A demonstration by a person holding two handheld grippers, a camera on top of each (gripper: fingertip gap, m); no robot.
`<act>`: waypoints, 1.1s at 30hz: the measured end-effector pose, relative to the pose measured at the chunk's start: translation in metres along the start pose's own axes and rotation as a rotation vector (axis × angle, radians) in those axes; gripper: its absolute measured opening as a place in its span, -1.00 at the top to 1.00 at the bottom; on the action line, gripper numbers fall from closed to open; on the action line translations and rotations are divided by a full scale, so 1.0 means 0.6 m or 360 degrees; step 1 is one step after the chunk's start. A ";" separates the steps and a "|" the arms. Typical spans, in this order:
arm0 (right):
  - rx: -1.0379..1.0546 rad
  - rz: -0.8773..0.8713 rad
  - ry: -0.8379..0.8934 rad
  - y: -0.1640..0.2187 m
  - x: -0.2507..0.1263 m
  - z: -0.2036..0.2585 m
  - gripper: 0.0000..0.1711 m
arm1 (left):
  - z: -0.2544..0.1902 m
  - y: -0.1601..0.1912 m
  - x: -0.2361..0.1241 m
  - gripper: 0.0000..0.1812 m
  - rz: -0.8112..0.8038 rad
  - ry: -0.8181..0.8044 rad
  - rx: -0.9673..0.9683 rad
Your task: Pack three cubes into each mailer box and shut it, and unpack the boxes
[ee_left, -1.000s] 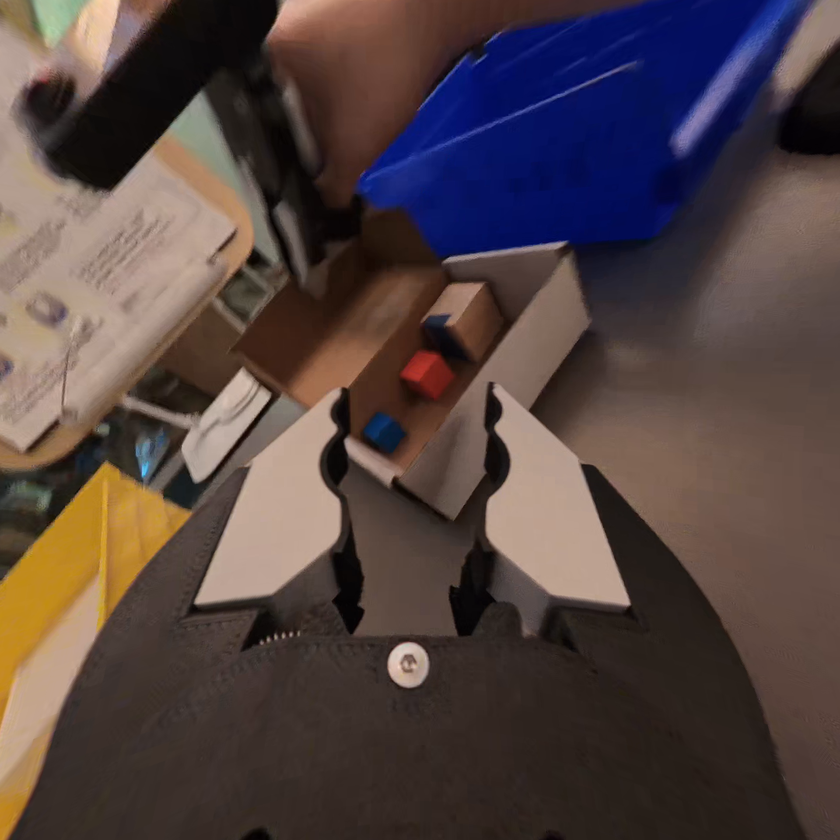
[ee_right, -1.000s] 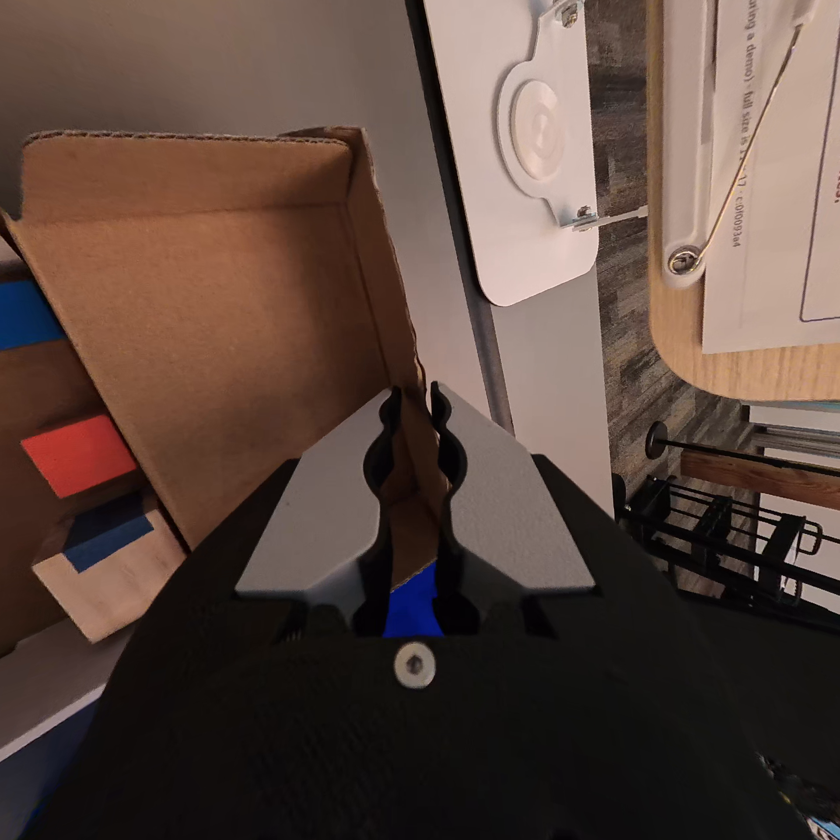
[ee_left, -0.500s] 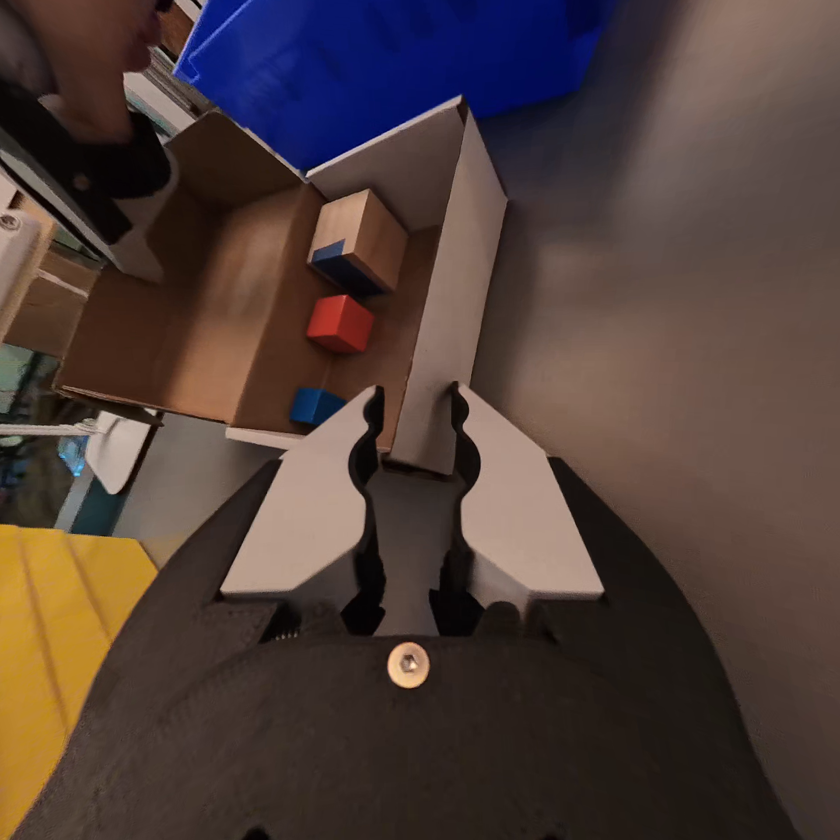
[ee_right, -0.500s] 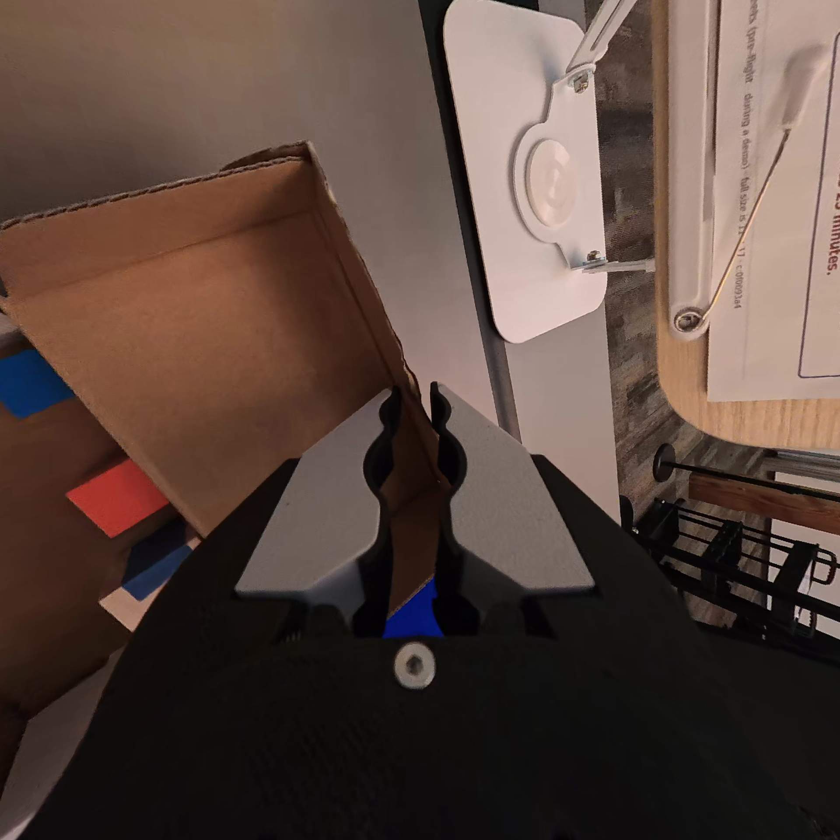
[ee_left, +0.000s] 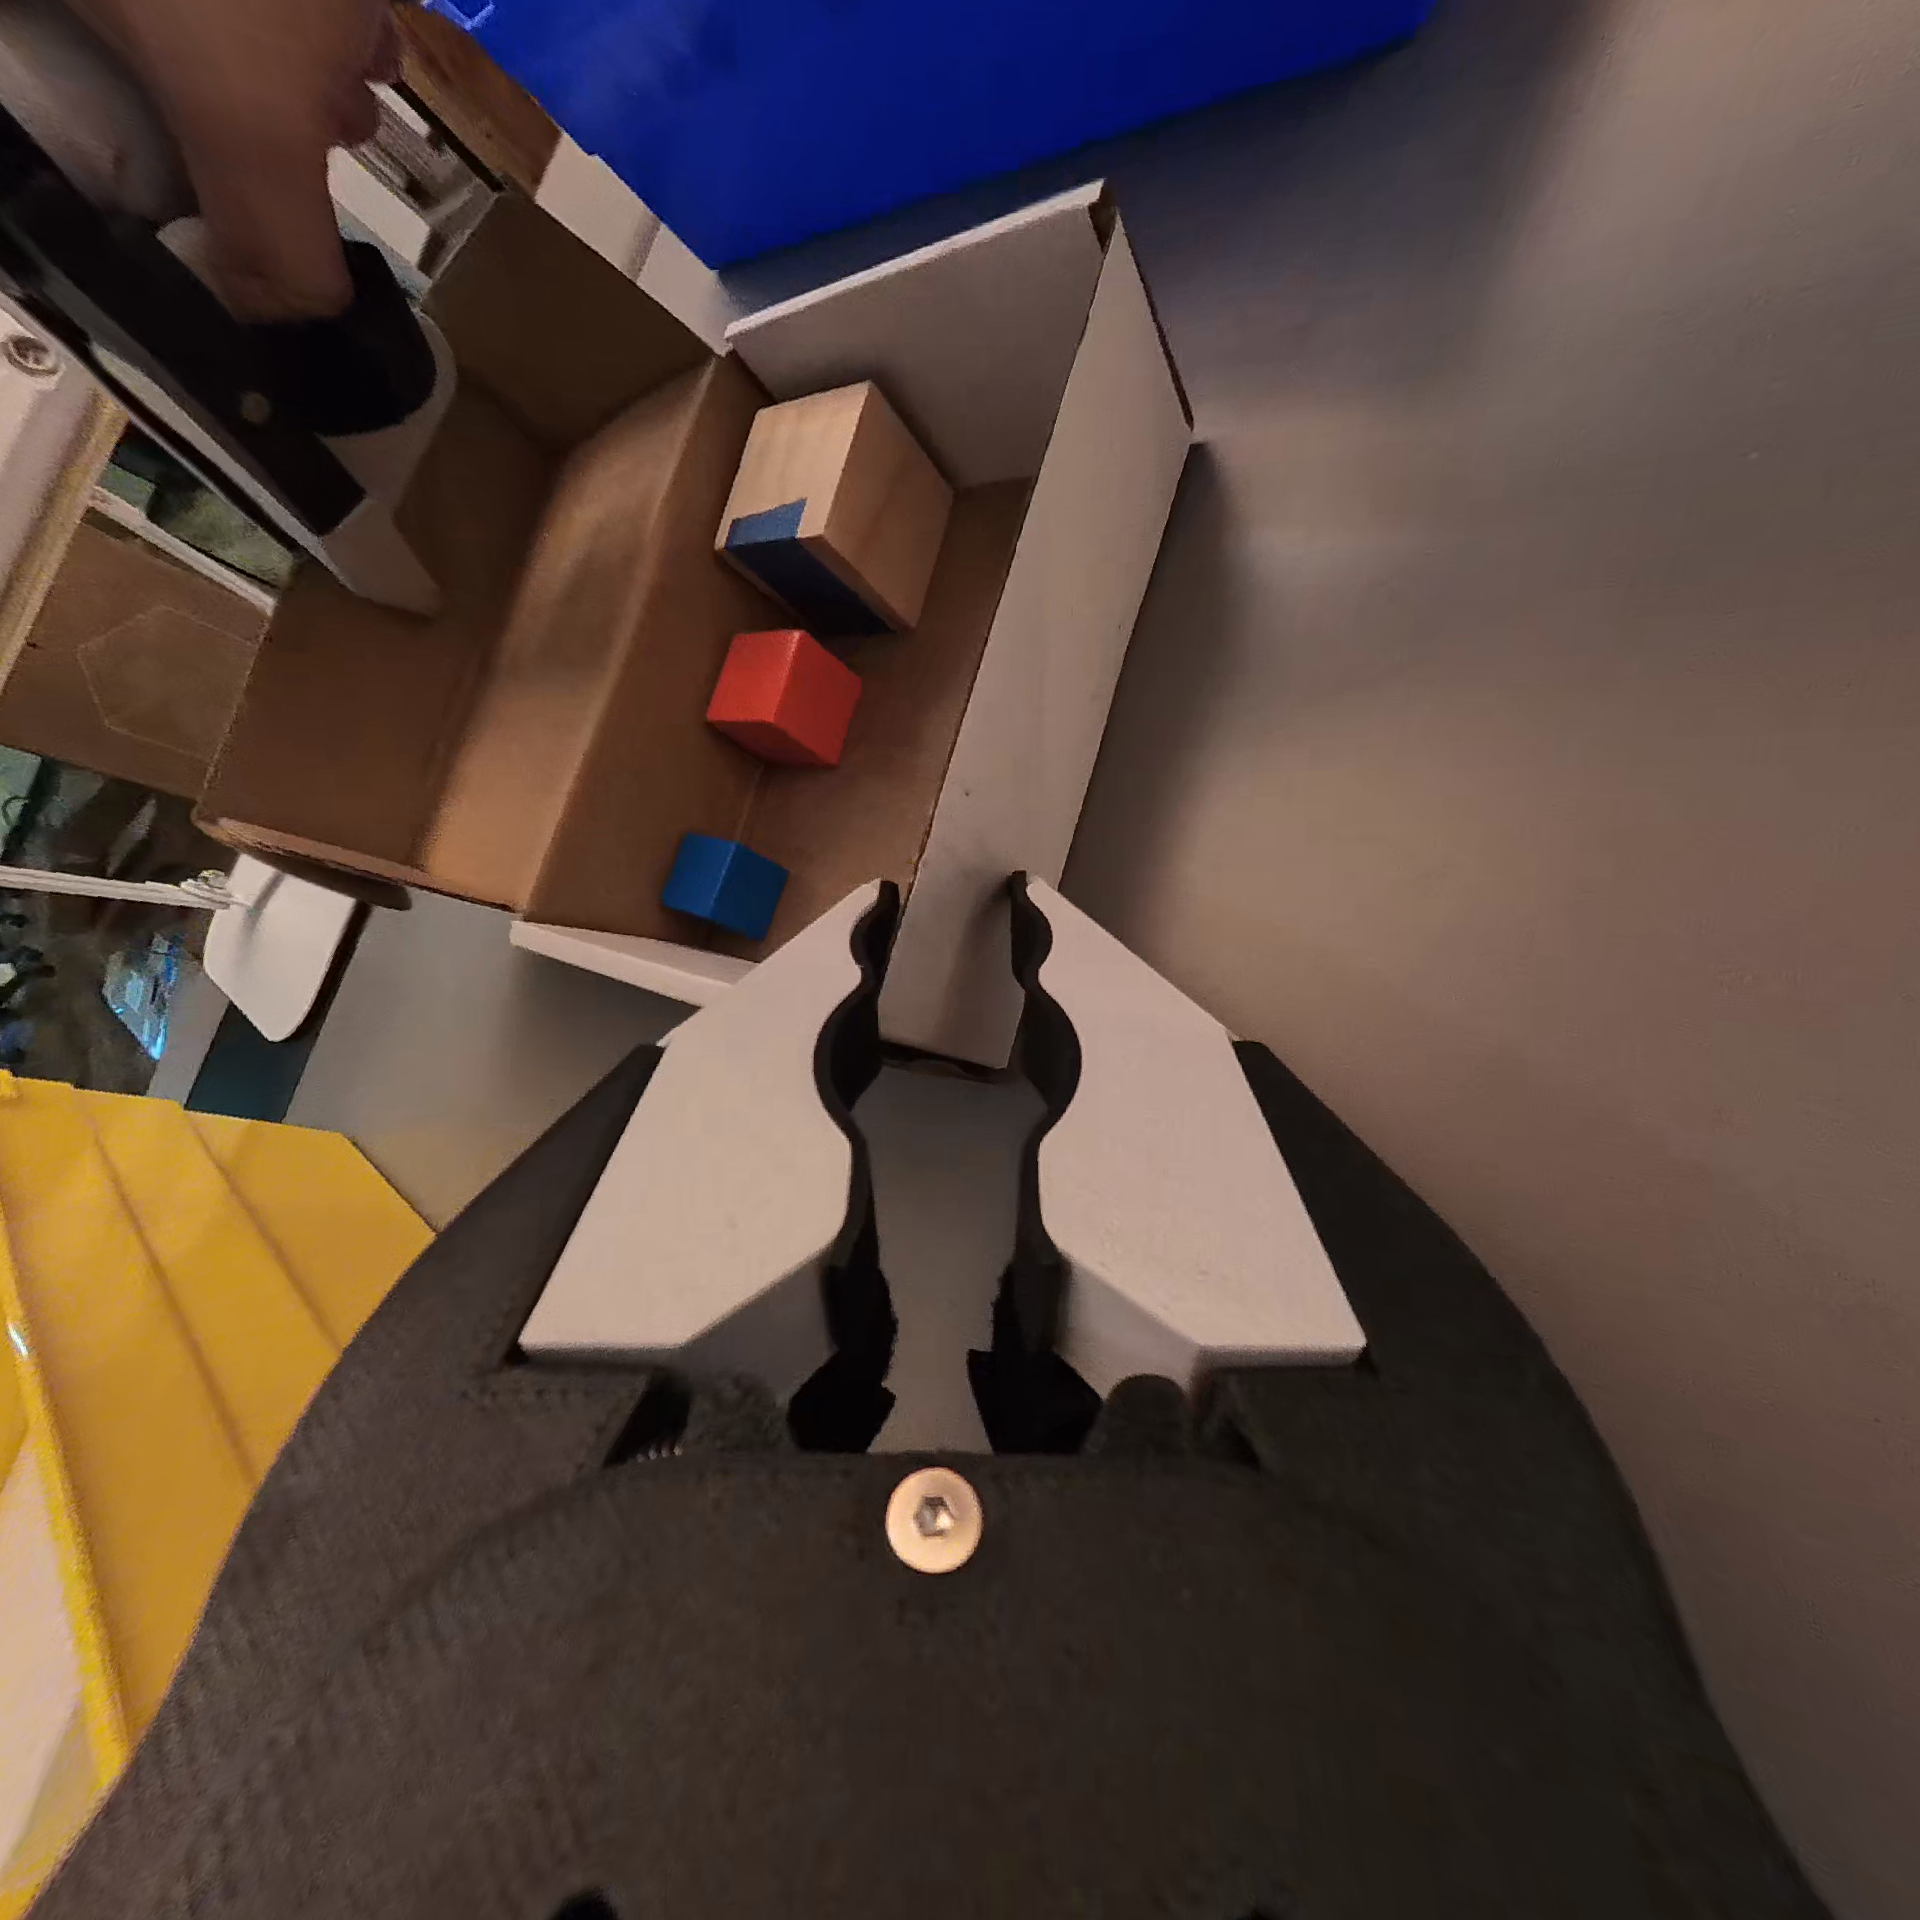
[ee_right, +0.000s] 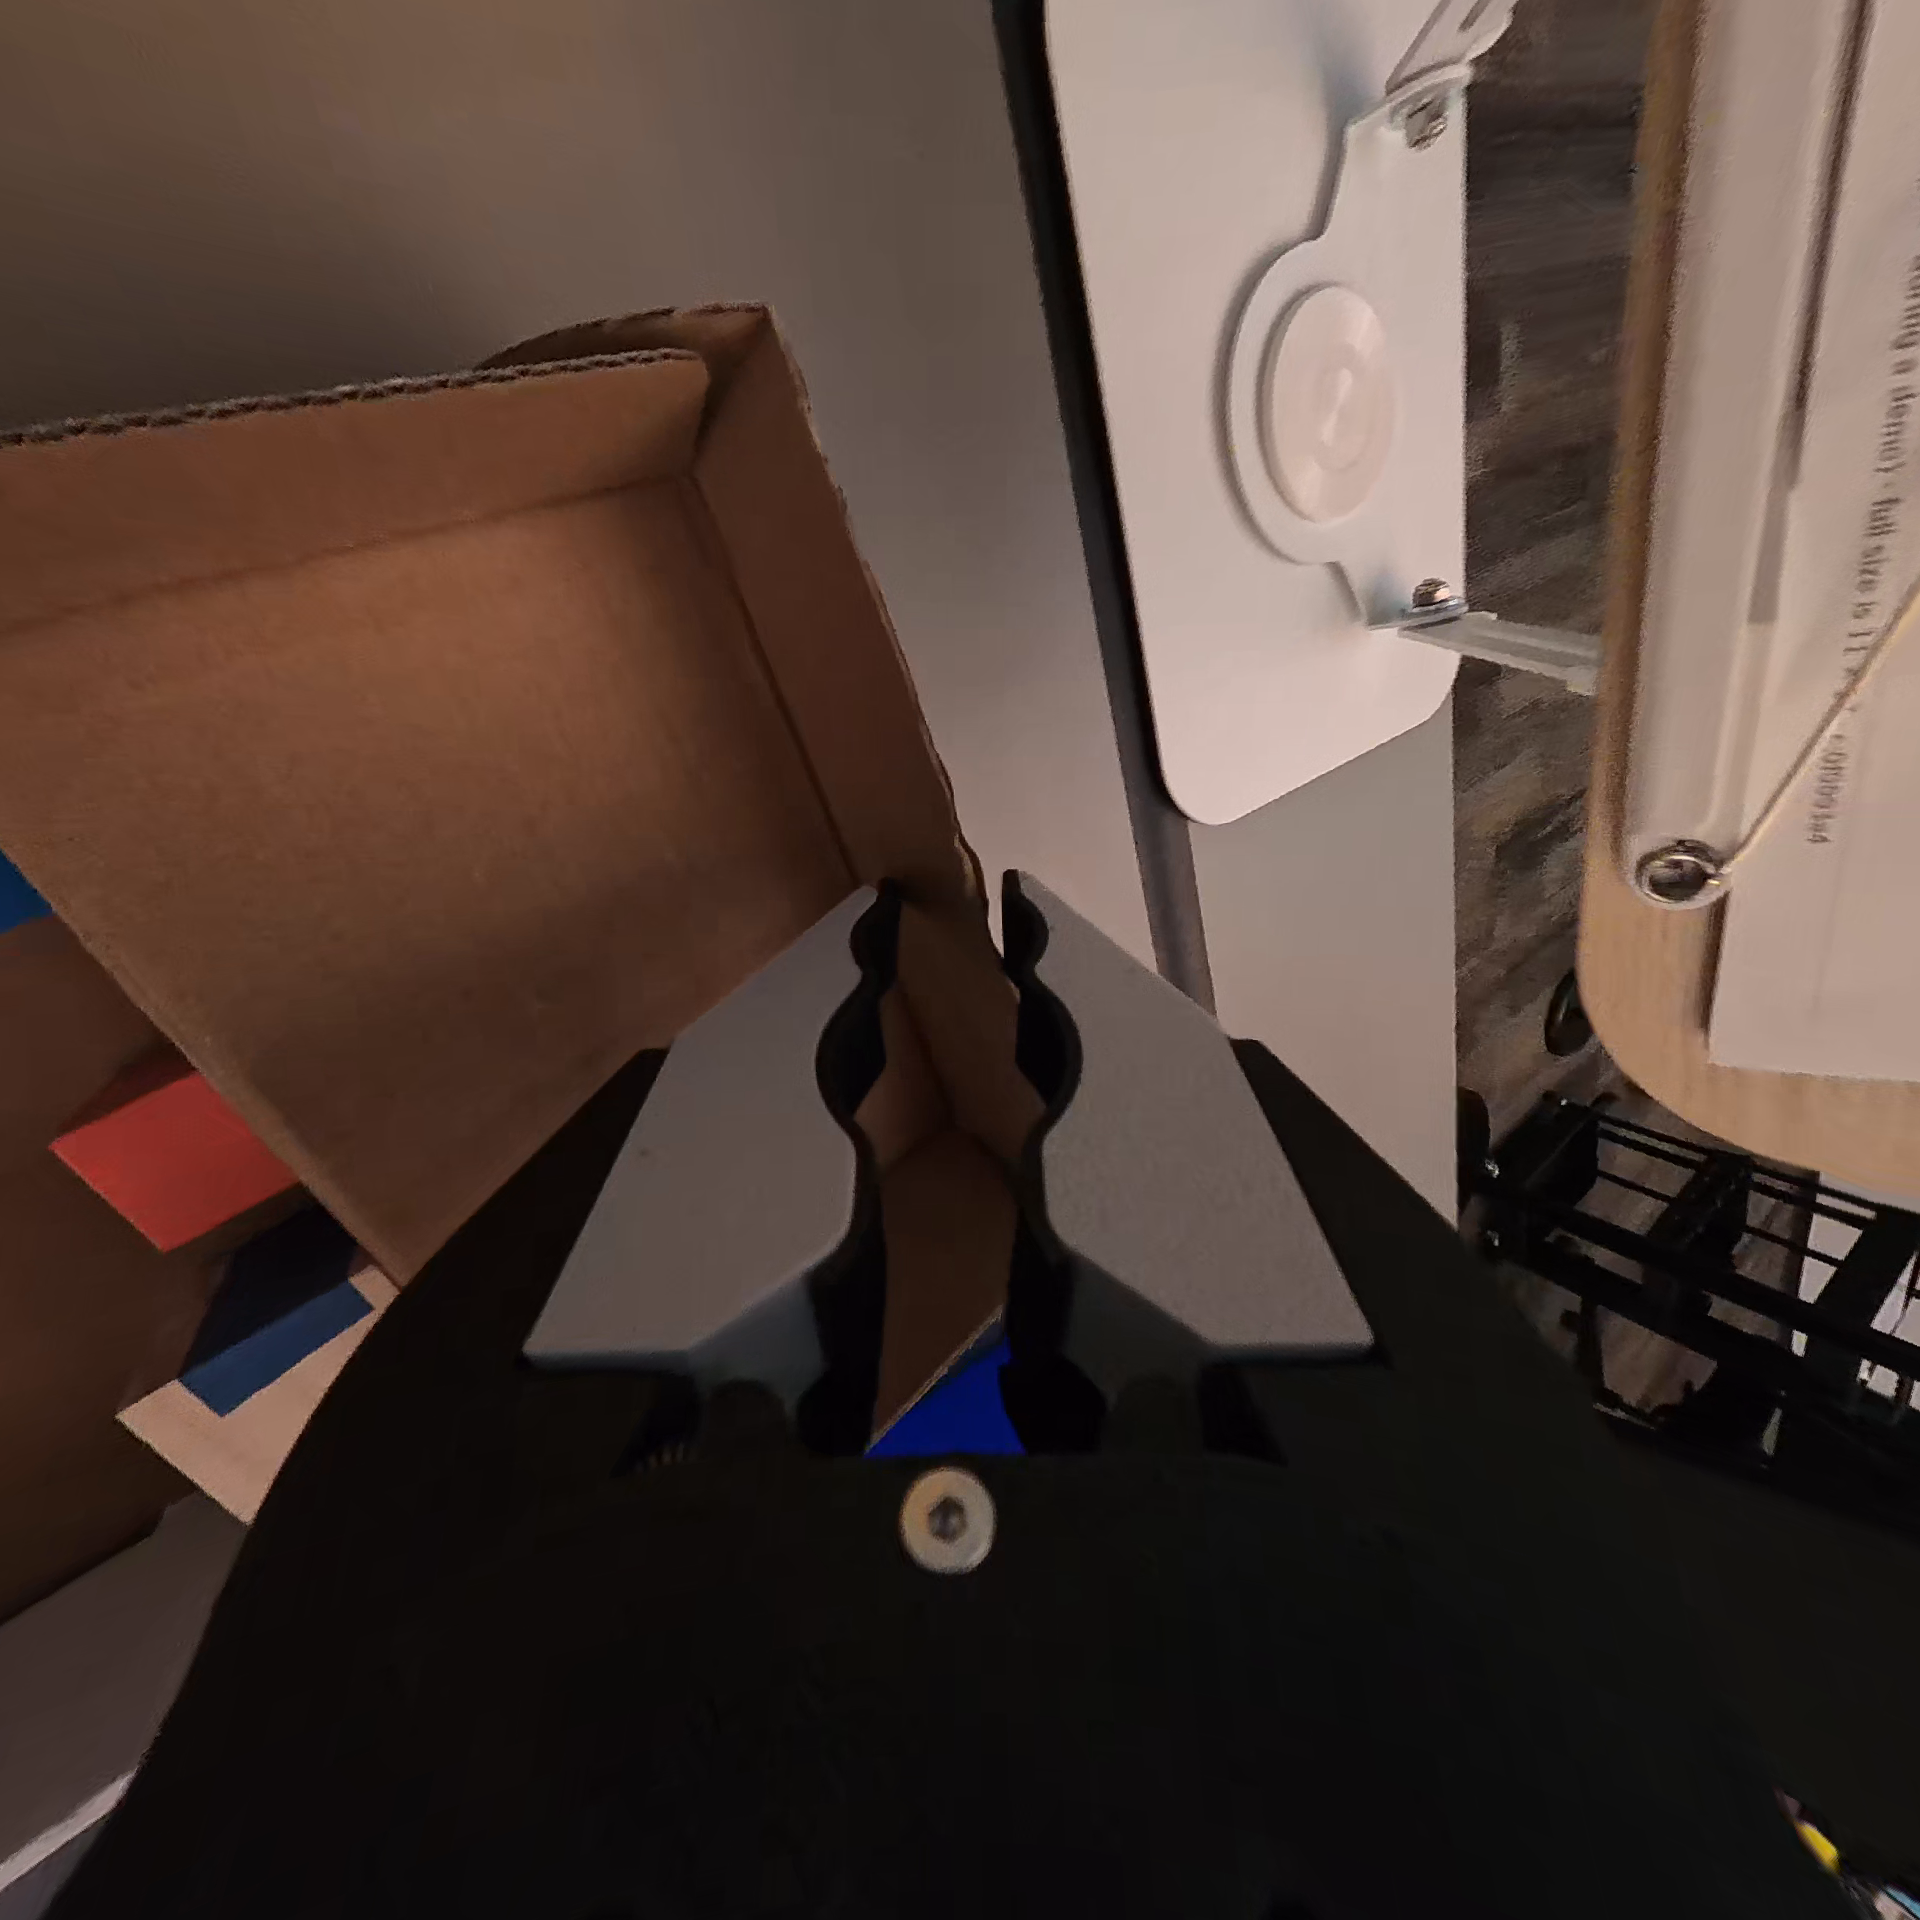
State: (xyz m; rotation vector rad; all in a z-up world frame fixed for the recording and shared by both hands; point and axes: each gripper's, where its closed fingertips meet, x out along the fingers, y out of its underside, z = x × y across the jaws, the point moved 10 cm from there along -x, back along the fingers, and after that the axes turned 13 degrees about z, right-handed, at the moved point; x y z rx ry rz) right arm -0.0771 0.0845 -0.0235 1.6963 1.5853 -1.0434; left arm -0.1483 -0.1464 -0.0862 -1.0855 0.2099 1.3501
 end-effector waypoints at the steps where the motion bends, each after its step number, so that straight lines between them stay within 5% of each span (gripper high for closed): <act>1: 0.0008 -0.0023 0.0013 0.001 -0.005 -0.001 0.75 | -0.001 0.000 0.000 0.77 0.0002 -0.0012 0.0006; 16: 0.0116 -0.0211 0.0346 0.099 -0.172 0.011 0.49 | -0.001 0.001 0.003 0.72 0.0046 -0.0055 -0.0013; 20: -0.0002 -0.0389 0.0146 0.126 -0.208 0.062 0.49 | -0.002 0.001 0.003 0.73 0.0038 -0.0064 -0.0001; 27: -0.0194 -0.0323 -0.0278 0.164 -0.170 0.126 0.47 | -0.003 0.001 0.003 0.72 0.0038 -0.0068 0.0000; 33: -0.0391 -0.0170 -0.0341 0.146 -0.130 0.150 0.47 | -0.003 0.000 0.003 0.72 0.0041 -0.0071 0.0007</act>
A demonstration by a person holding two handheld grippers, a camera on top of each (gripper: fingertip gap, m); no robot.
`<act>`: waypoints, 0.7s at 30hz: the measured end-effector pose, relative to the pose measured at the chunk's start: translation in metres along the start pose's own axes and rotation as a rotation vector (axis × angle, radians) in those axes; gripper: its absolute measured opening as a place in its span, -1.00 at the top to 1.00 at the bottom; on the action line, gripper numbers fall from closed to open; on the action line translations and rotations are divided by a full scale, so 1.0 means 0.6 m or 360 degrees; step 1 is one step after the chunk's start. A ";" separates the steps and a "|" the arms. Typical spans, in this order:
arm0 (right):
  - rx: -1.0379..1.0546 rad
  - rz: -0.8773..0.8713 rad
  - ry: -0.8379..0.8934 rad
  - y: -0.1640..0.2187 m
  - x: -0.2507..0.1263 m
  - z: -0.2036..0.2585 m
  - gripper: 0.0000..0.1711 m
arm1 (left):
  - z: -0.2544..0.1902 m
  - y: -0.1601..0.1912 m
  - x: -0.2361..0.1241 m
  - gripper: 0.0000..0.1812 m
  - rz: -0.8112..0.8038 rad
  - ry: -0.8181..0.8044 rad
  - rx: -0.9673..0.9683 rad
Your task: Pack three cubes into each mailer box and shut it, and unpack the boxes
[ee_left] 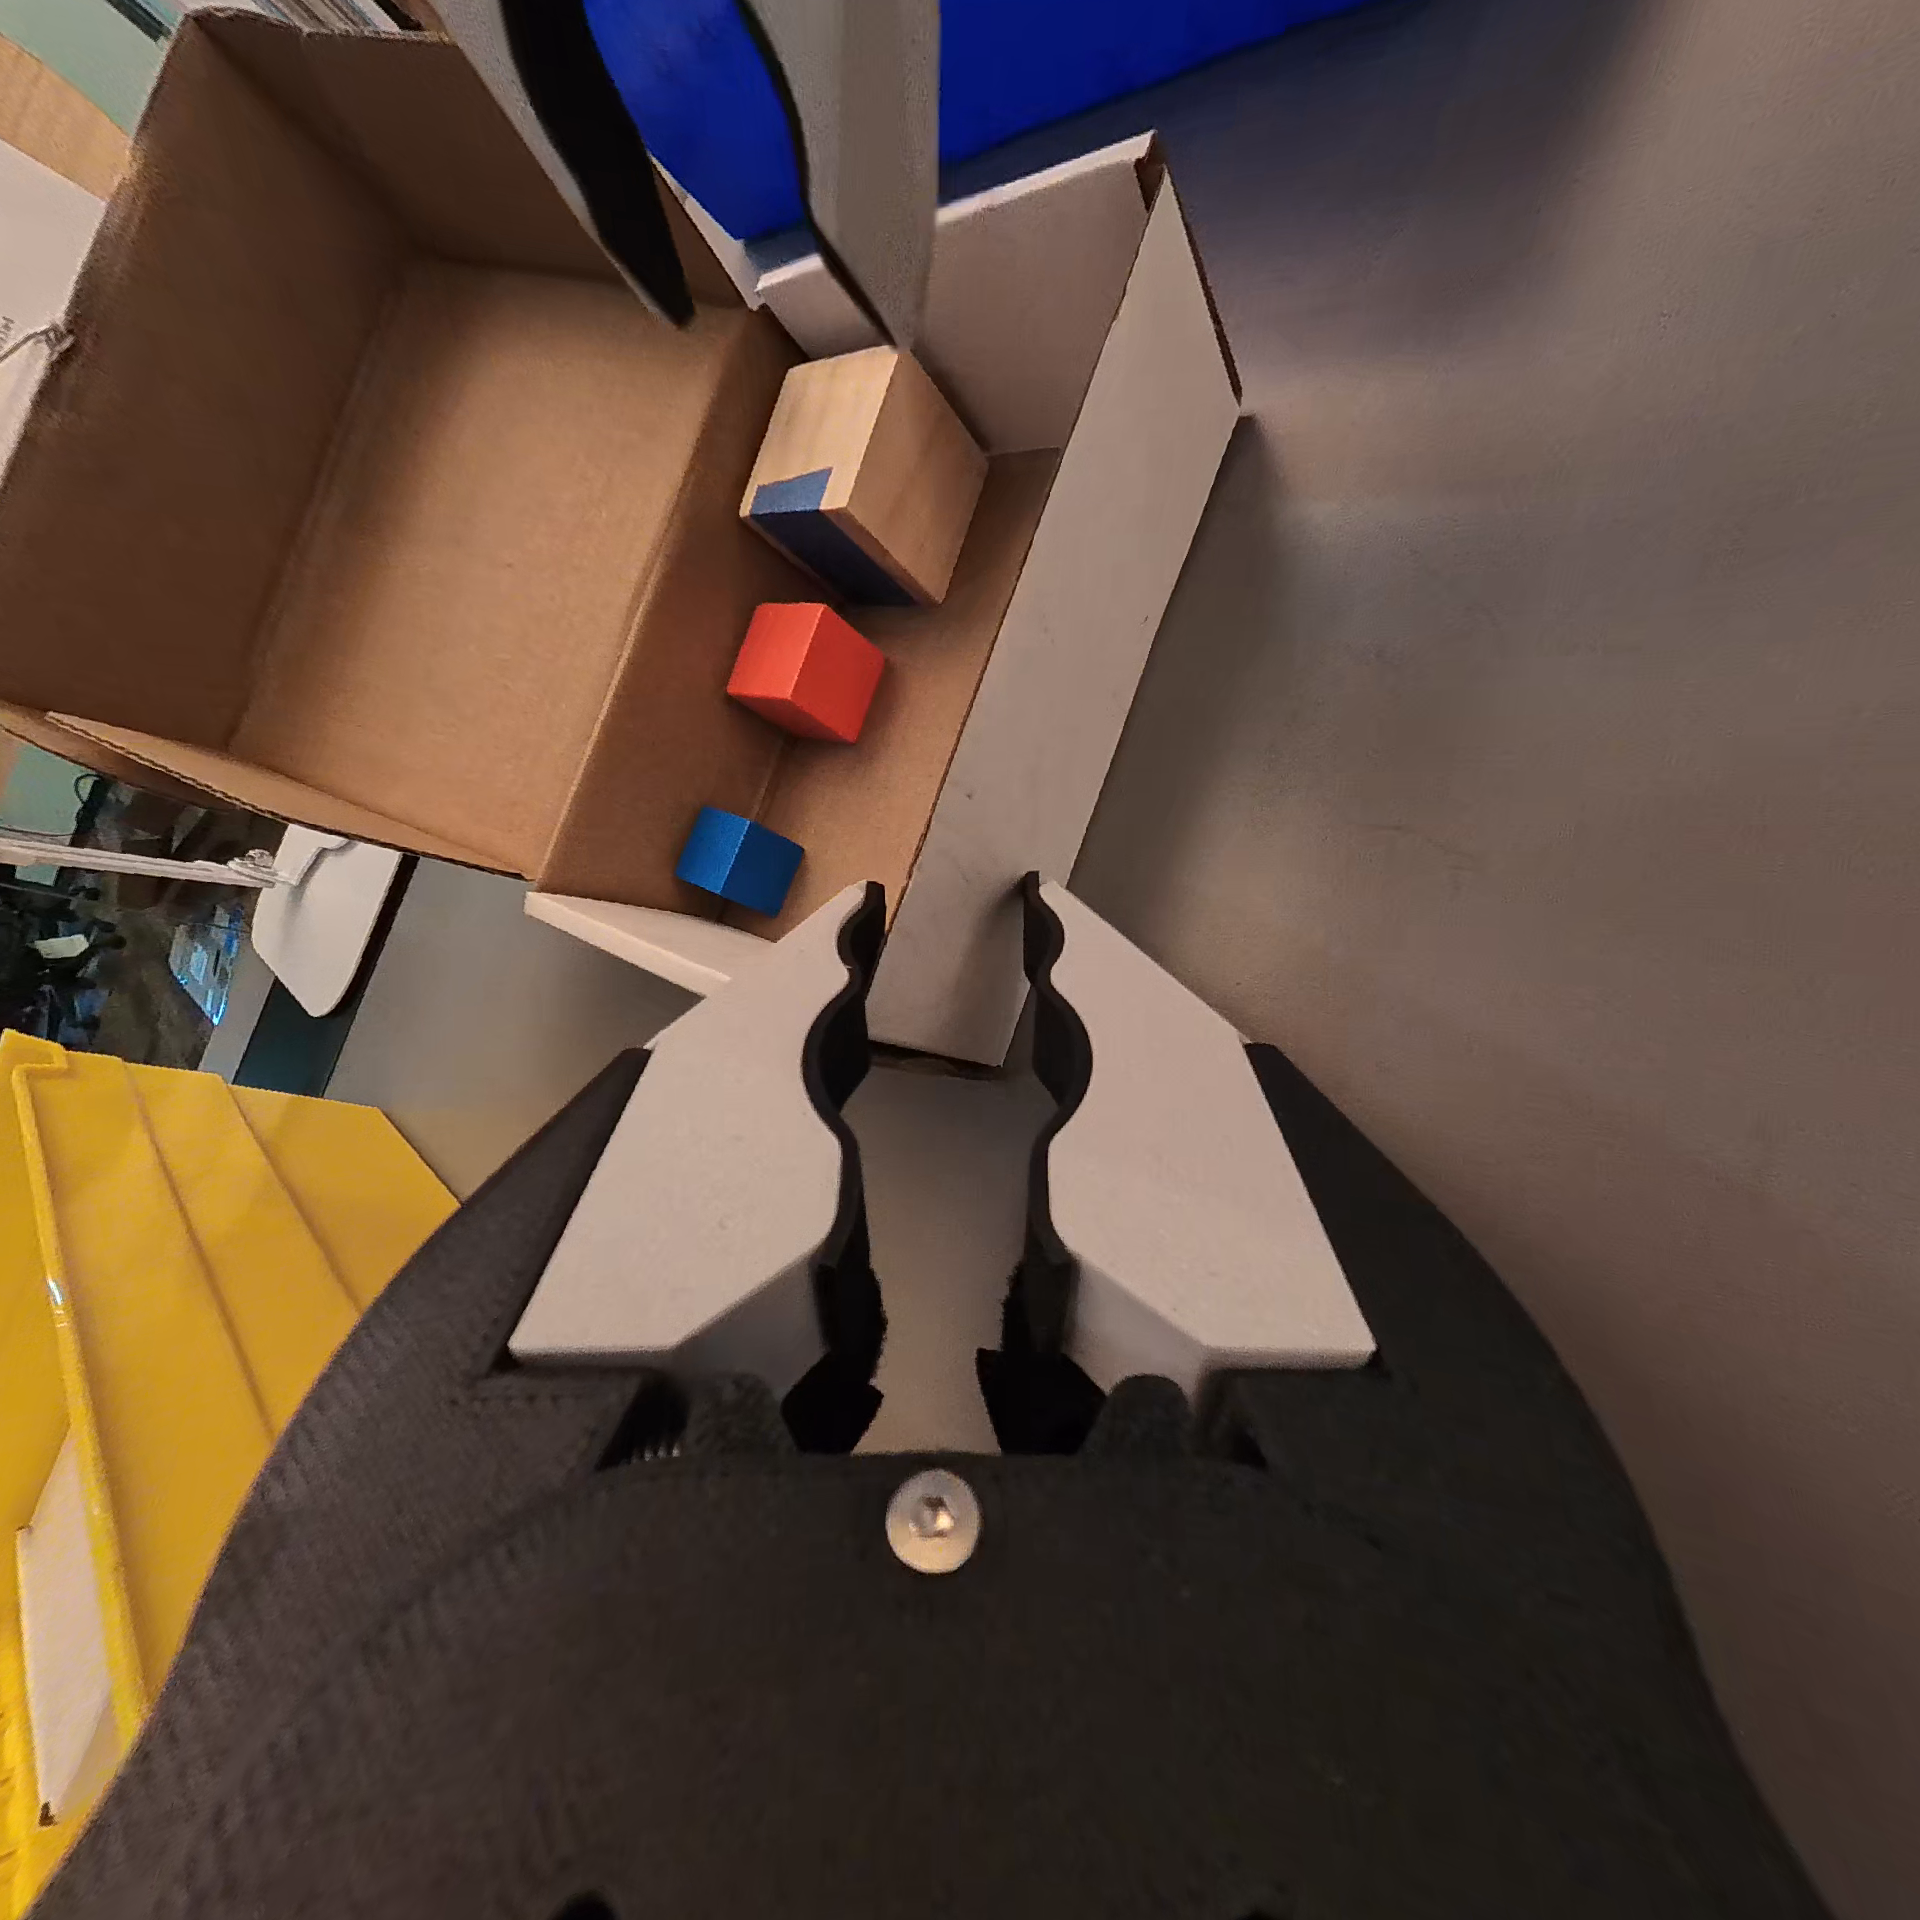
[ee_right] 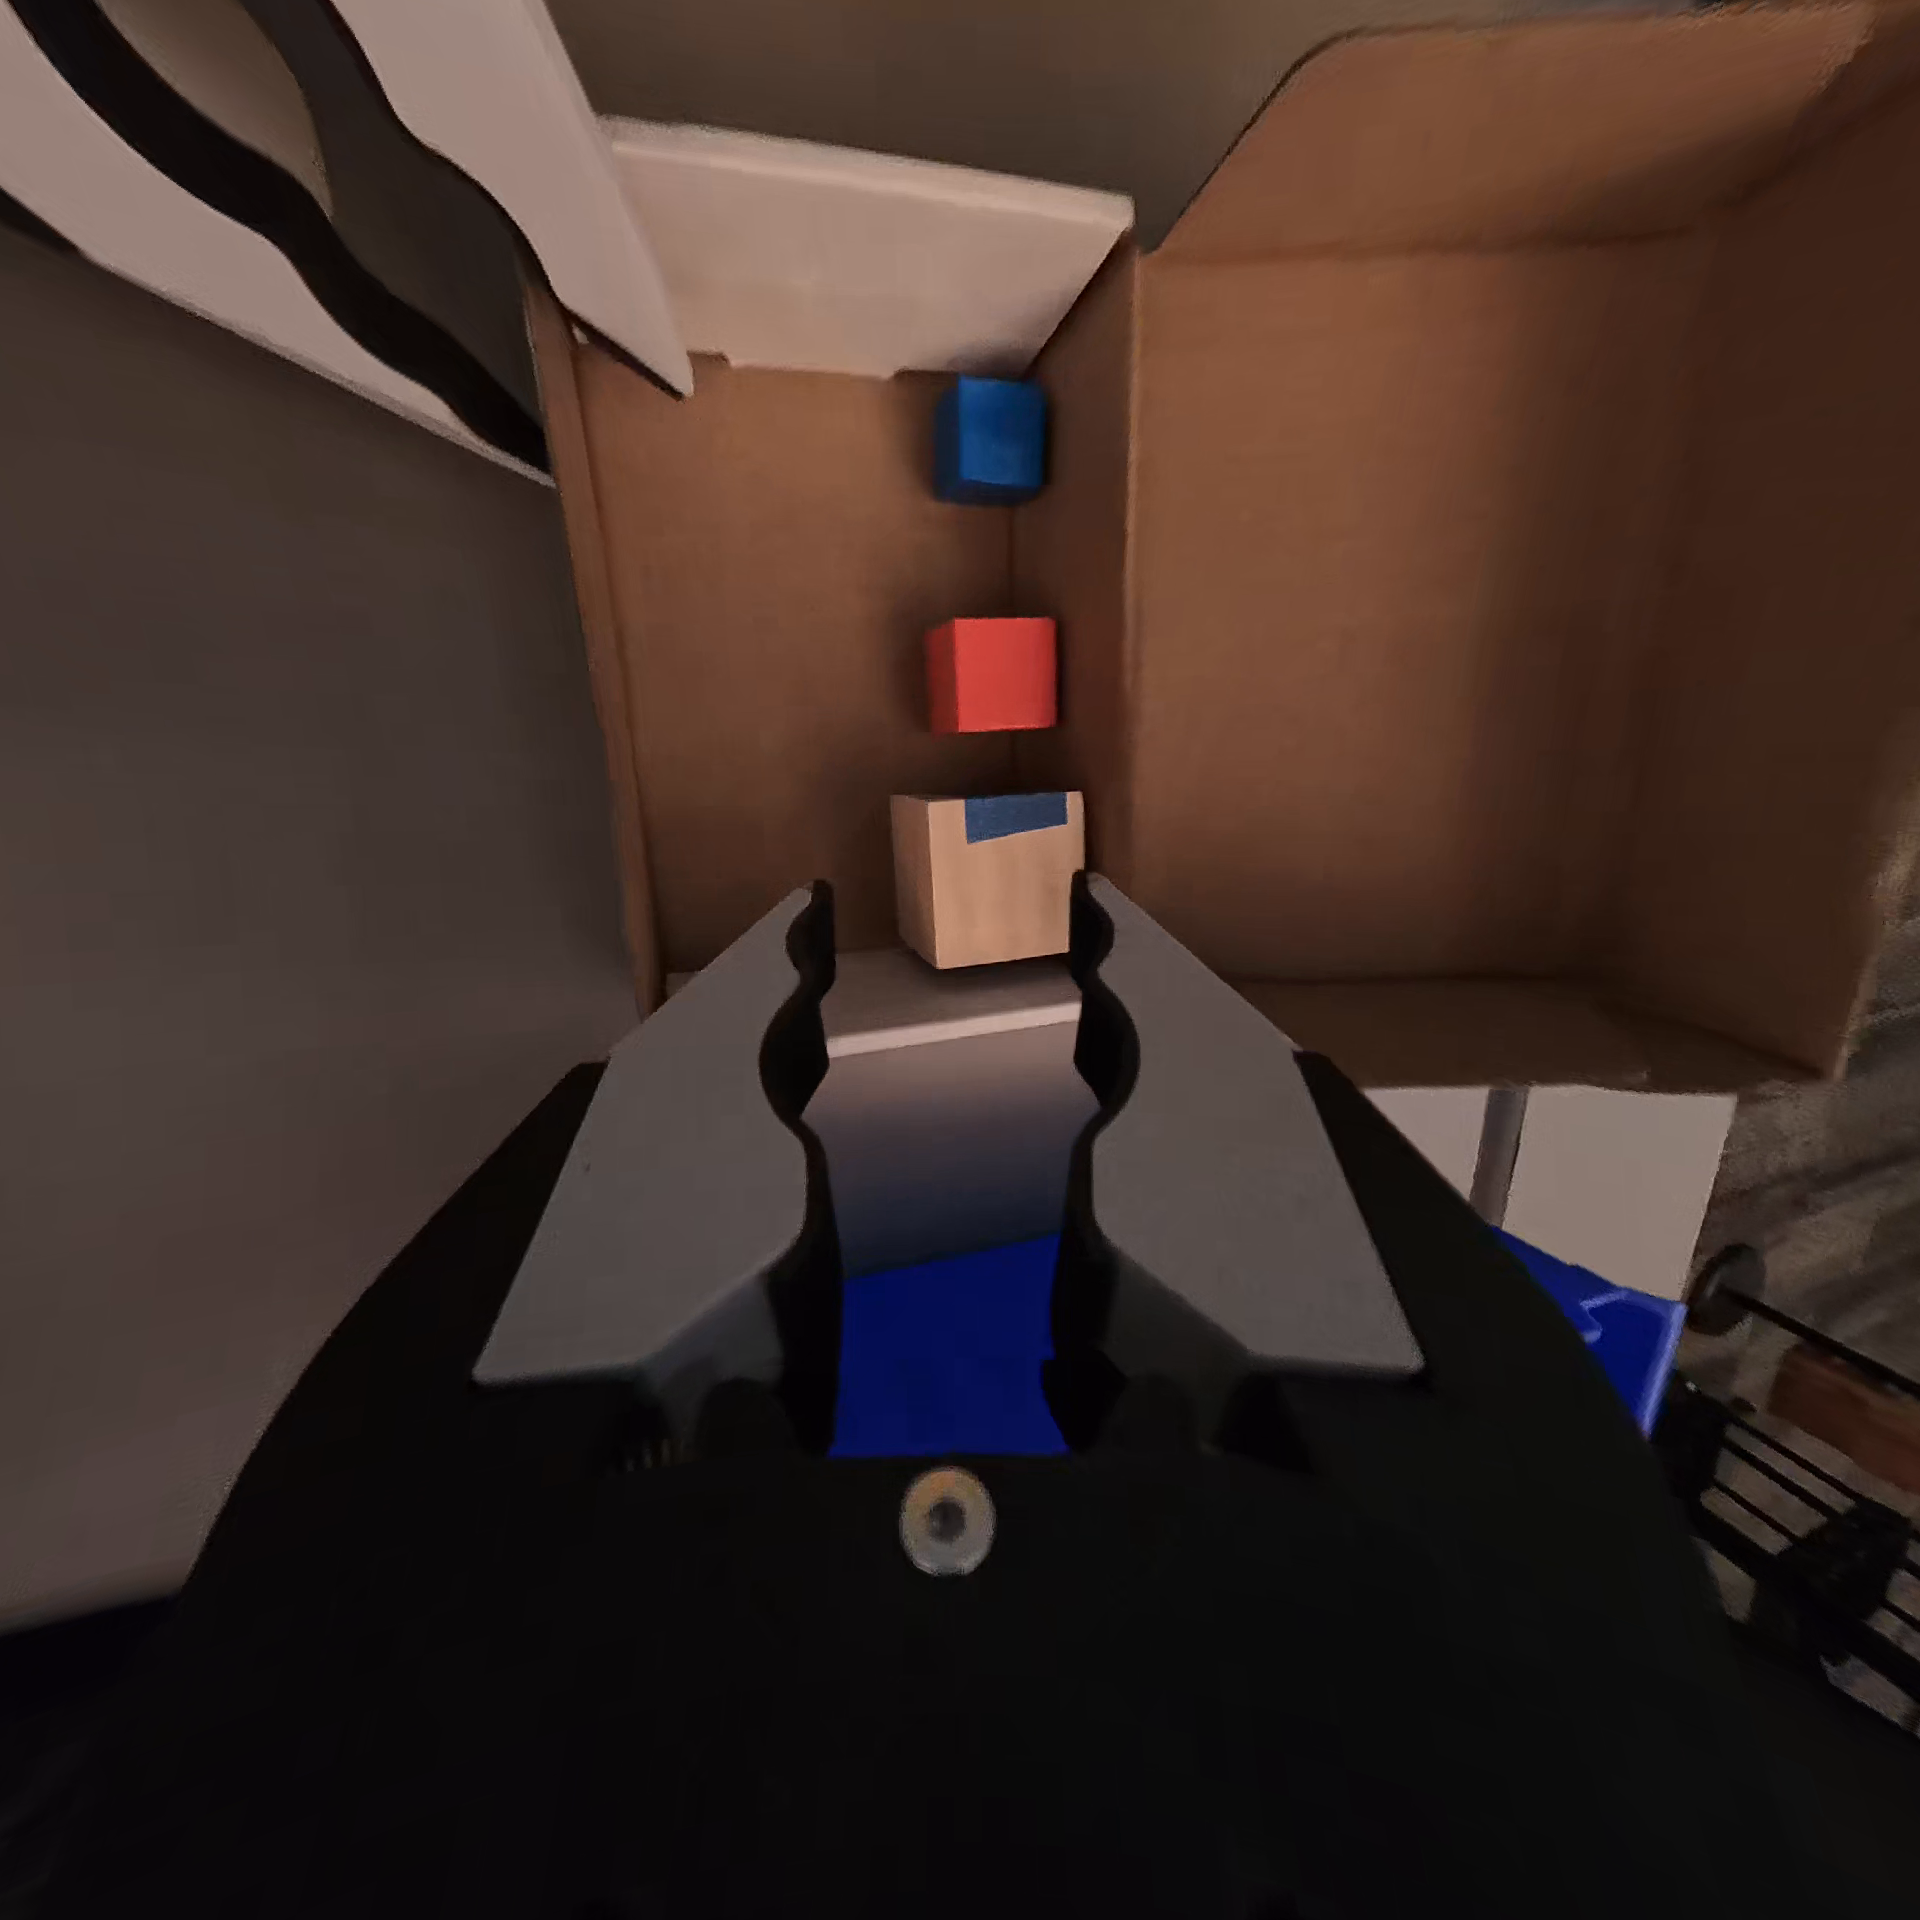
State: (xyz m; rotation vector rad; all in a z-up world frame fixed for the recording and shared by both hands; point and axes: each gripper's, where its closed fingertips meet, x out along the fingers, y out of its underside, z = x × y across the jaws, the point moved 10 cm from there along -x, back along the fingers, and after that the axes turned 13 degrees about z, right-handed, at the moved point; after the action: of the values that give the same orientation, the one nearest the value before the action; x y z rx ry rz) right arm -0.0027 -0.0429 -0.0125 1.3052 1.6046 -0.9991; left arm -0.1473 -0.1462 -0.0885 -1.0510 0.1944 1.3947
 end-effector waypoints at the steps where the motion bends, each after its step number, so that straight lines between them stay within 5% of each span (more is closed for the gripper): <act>1: -0.0012 0.0055 0.0015 -0.003 0.011 -0.002 0.47 | 0.000 0.000 0.000 0.72 -0.0001 0.0002 -0.0001; 21: -0.0026 0.0266 -0.0127 -0.025 0.059 -0.019 0.54 | 0.010 0.004 -0.001 0.74 -0.0056 0.0107 -0.0115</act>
State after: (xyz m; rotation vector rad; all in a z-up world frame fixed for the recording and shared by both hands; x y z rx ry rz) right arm -0.0234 -0.0227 -0.0404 1.3471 1.4164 -0.9217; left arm -0.1522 -0.1427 -0.0858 -1.1569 0.1751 1.3441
